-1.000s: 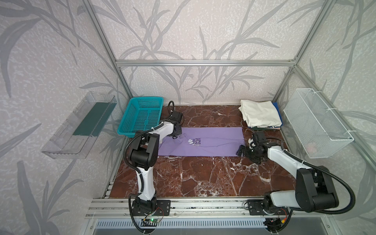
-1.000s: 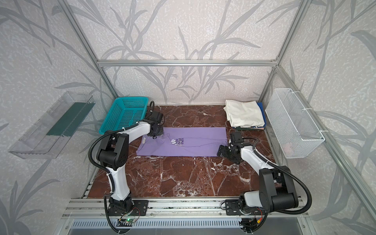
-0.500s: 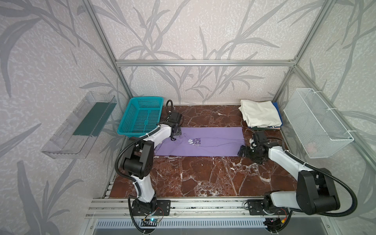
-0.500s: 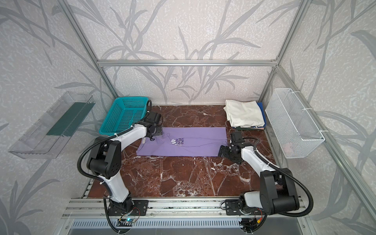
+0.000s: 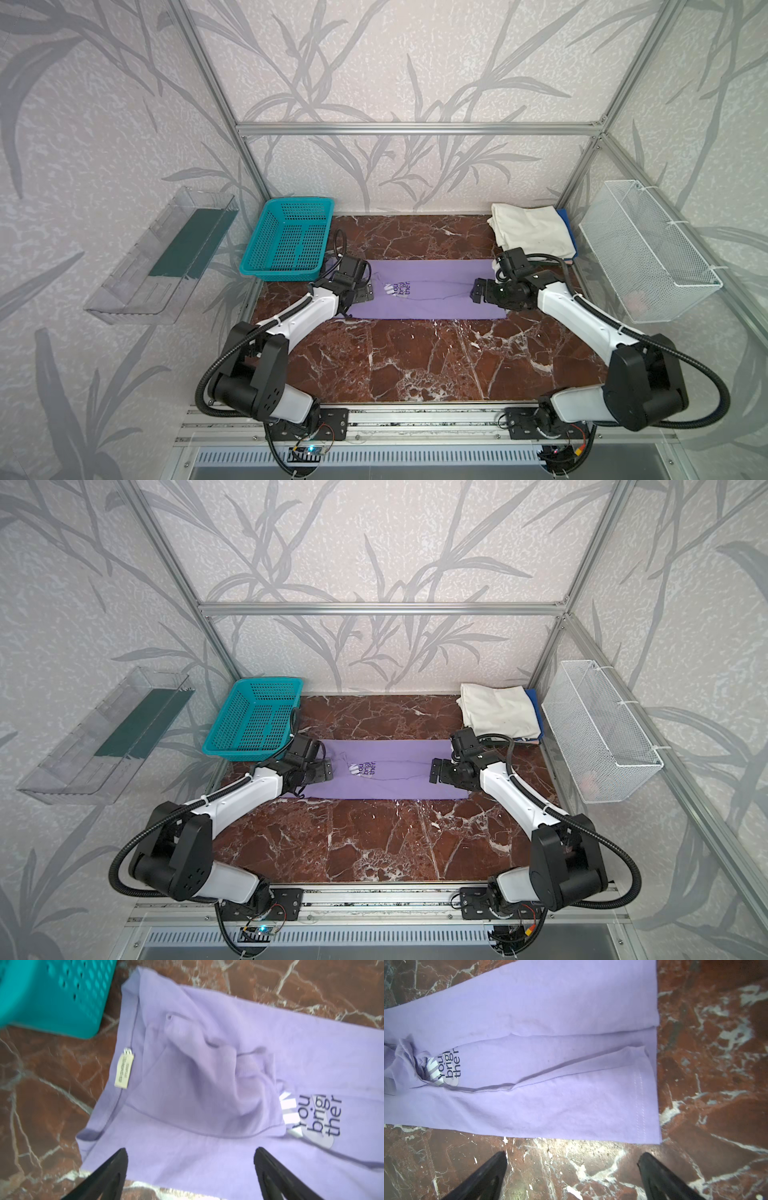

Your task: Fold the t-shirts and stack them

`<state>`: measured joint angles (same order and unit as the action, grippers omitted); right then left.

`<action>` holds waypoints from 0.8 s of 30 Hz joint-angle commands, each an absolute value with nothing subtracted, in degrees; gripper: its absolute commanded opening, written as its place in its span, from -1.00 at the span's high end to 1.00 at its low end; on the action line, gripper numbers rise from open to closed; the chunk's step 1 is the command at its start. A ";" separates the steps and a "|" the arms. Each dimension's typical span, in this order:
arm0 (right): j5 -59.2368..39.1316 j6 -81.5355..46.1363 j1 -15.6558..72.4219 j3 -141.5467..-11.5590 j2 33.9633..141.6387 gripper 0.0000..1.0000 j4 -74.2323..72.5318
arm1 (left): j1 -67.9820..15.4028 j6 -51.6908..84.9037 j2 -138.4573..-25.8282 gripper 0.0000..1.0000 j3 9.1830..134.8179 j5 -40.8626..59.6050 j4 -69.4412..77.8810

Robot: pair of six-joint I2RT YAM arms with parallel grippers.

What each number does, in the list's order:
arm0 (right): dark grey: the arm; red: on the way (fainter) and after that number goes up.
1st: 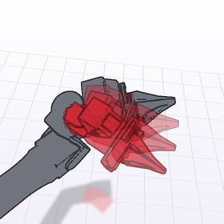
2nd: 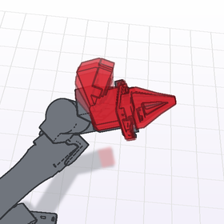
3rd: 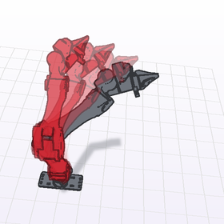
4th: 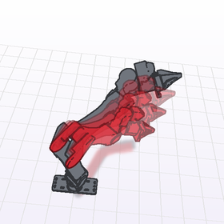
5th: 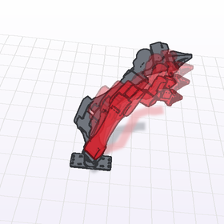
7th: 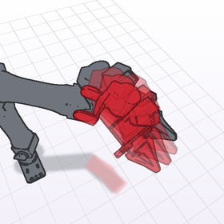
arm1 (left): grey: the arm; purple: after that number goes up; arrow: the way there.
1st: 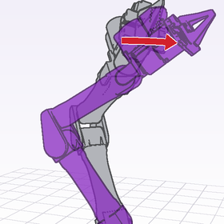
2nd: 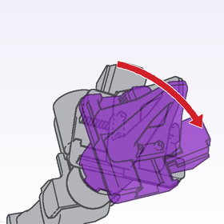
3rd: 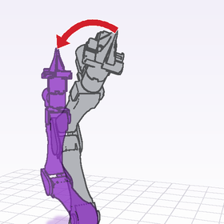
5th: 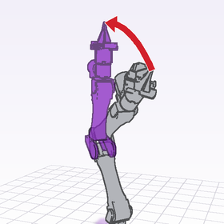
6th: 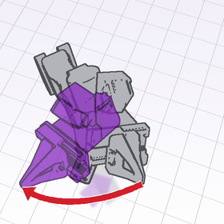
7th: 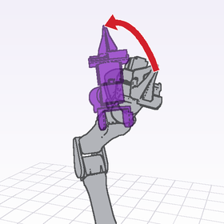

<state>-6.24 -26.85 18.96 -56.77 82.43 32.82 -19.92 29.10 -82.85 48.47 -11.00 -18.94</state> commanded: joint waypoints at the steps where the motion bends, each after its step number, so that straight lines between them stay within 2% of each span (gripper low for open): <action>1: -4.60 -27.41 22.13 -60.52 85.56 -0.98 33.29 | -19.95 31.06 -80.08 -0.90 45.72 -7.78 -13.75; 10: -3.94 -28.04 26.14 -65.02 94.03 -0.98 31.25 | -21.45 34.28 -83.73 -0.90 44.84 -1.70 -11.25; 24: -0.83 -25.61 27.37 -73.55 105.76 -0.99 33.08 | -25.35 33.32 -94.48 -0.89 52.97 -1.75 -14.39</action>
